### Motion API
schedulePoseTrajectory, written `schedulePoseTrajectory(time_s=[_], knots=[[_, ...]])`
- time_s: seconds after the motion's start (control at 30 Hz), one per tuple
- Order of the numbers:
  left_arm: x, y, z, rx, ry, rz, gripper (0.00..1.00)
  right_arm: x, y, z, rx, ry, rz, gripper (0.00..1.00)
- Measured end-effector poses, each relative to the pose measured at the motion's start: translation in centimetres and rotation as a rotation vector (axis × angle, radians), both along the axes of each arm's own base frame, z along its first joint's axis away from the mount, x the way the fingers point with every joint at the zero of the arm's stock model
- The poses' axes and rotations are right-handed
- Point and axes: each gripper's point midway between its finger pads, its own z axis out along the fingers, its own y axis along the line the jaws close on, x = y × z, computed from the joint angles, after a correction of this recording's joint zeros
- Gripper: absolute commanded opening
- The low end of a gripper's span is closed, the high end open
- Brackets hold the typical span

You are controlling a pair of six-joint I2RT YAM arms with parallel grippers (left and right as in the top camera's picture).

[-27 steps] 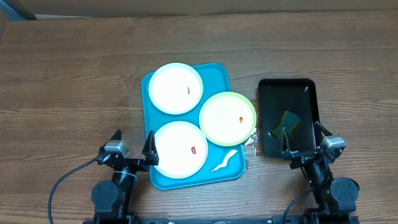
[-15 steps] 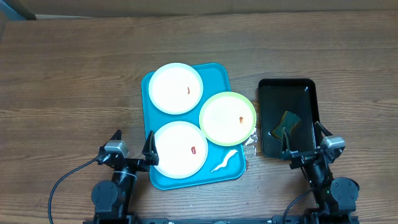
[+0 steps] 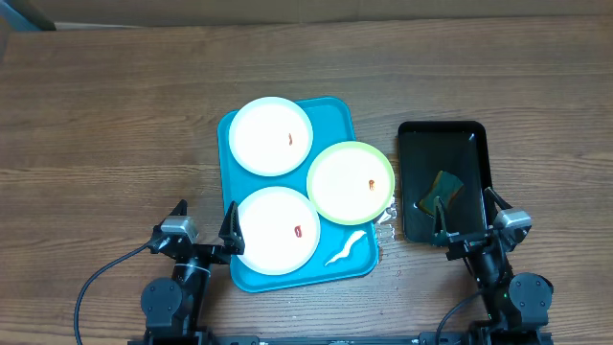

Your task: Clean dirty plates on tray and stack at the side

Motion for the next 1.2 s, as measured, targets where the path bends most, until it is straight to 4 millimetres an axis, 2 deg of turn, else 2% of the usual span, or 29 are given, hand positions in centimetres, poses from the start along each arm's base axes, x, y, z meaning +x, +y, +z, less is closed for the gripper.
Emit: schedulePoseTrajectory(time_s=[0.7,1.03,1.13,1.2], knots=[[0.0,0.0,0.0,-0.004,0.001,0.000,1.00,0.0,0.0,0.0,0.000,-0.001,0.000,1.00],[0.0,-0.1,0.0,-0.128,0.016,0.000,1.00,-0.1,0.5,0.2,0.005,-0.008,0.029,1.00],[-0.1,-0.6,0.6,-0.140,-0.004,-0.029,1.00,-0.4,1.5,0.8,0.034,-0.026,0.092,1.00],[-0.2,-1.2,2.0,-0.145,-0.059,-0.068,1.00,-0.6,2.0,0.8,0.069,-0.011,0.119,1.00]])
